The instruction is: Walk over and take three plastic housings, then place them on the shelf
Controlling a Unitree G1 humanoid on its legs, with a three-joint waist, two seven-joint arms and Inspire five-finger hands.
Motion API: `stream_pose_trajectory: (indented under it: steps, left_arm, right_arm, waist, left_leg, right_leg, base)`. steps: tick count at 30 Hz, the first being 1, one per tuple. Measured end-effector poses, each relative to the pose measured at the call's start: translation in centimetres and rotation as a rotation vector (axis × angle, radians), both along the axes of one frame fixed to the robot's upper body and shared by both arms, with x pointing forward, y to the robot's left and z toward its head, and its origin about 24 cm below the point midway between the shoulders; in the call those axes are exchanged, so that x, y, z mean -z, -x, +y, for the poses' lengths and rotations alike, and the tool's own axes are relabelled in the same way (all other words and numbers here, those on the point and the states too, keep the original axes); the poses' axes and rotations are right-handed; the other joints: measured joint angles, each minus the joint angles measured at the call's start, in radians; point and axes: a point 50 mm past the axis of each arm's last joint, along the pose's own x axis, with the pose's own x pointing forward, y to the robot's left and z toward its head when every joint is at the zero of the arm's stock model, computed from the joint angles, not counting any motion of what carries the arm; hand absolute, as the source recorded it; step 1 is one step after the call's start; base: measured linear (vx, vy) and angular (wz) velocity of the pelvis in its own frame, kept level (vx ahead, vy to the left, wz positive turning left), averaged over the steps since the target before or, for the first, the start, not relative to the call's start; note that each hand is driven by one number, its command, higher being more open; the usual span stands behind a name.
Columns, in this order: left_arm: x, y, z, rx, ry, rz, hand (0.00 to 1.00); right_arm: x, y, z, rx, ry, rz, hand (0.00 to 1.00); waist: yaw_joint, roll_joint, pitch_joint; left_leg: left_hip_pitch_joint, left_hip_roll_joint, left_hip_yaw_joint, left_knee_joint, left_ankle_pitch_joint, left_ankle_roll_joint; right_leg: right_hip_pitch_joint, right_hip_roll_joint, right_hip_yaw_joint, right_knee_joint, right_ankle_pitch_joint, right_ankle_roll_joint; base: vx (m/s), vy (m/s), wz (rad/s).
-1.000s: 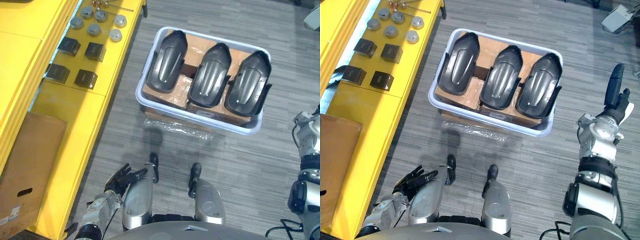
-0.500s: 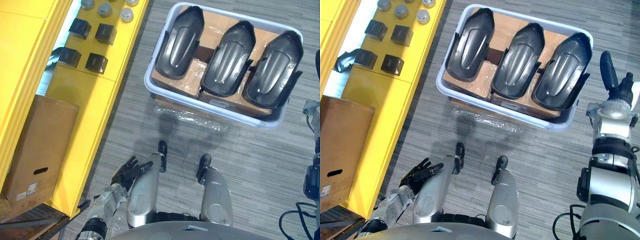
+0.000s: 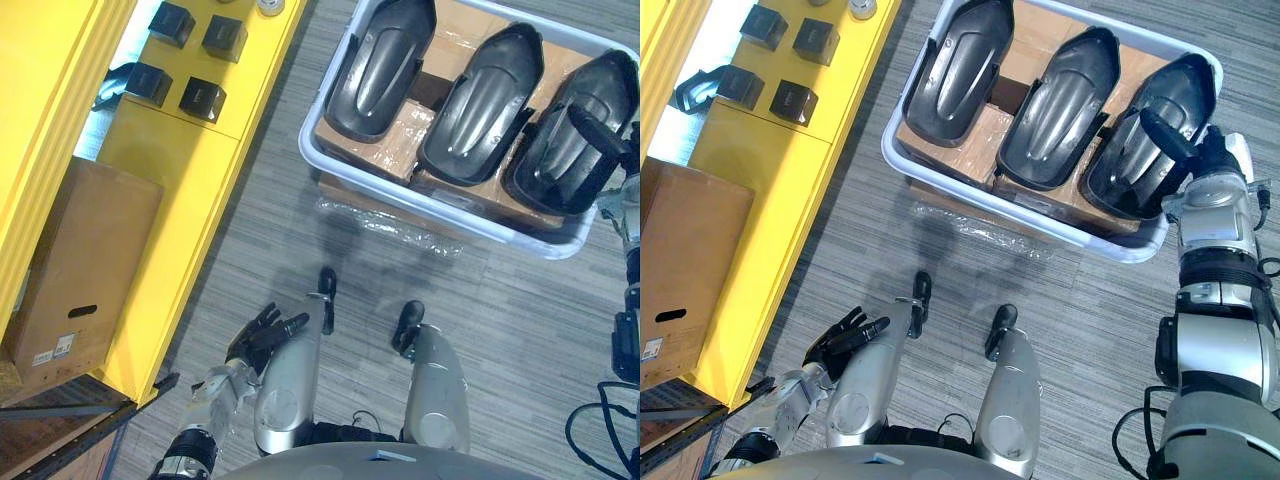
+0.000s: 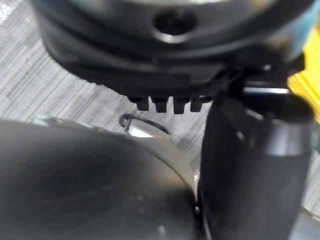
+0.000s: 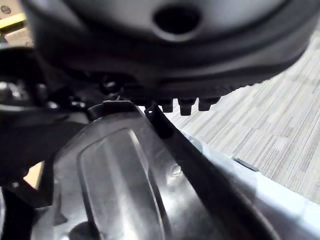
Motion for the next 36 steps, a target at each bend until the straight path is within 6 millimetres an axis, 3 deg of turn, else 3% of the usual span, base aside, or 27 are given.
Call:
stream_pose_trajectory:
  steps: [13,14,24,29,36]
  left_arm:
    - [-0.2,-0.2,-0.2,0.007,0.01,-0.003,1.0]
    - [-0.2,-0.2,-0.2,0.007,0.011,-0.002,1.0]
    - [0.0,-0.1,-0.1,-0.01,0.023,0.008,1.0]
    - [0.1,0.2,0.2,-0.011,0.014,0.021,1.0]
    - [0.2,0.2,0.3,-0.028,0.001,0.028,1.0]
  right_arm:
    - [0.8,1.2,-1.6,0.039,0.008,0.203,1.0]
    - [1.0,1.3,-1.7,0.043,0.005,0.216,0.0]
    - [0.9,2.3,-2.8,0.128,0.021,0.236,0.0]
    - [3.1,2.0,-2.1,0.103,-0.033,0.273,0.0]
    - [4.8,1.9,-1.4,0.119,-0.017,0.29,0.0]
  waist:
    - [0.02,0.0,0.0]
    - [0.02,-0.001,0.0]
    - [0.021,-0.008,-0.002]
    - [0.019,-0.041,-0.026]
    - [0.023,-0.046,-0.03]
  left_leg:
    - [-0.009,-0.003,-0.015,-0.021,0.02,-0.004]
    - [-0.006,-0.004,-0.015,-0.028,0.024,-0.004]
    - [0.009,-0.002,-0.008,-0.05,0.04,-0.008]
    - [0.024,0.001,0.001,-0.066,0.045,-0.01]
    - [0.038,0.003,0.0,-0.067,0.046,-0.01]
  right_leg:
    - [-0.003,-0.003,-0.023,0.001,-0.001,-0.002]
    - [-0.003,-0.005,-0.024,0.0,-0.001,-0.003]
    - [-0.001,-0.007,-0.023,0.0,-0.002,-0.005]
    - [0.003,-0.004,-0.016,-0.01,-0.002,-0.005]
    - [0.027,-0.002,-0.024,-0.021,-0.001,-0.004]
  base:
    - [0.0,-0.008,0.05]
    - [0.01,-0.011,0.04]
    - [0.0,0.0,0.0]
    - [0.01,-0.006,-0.05]
    - [0.0,0.005,0.01]
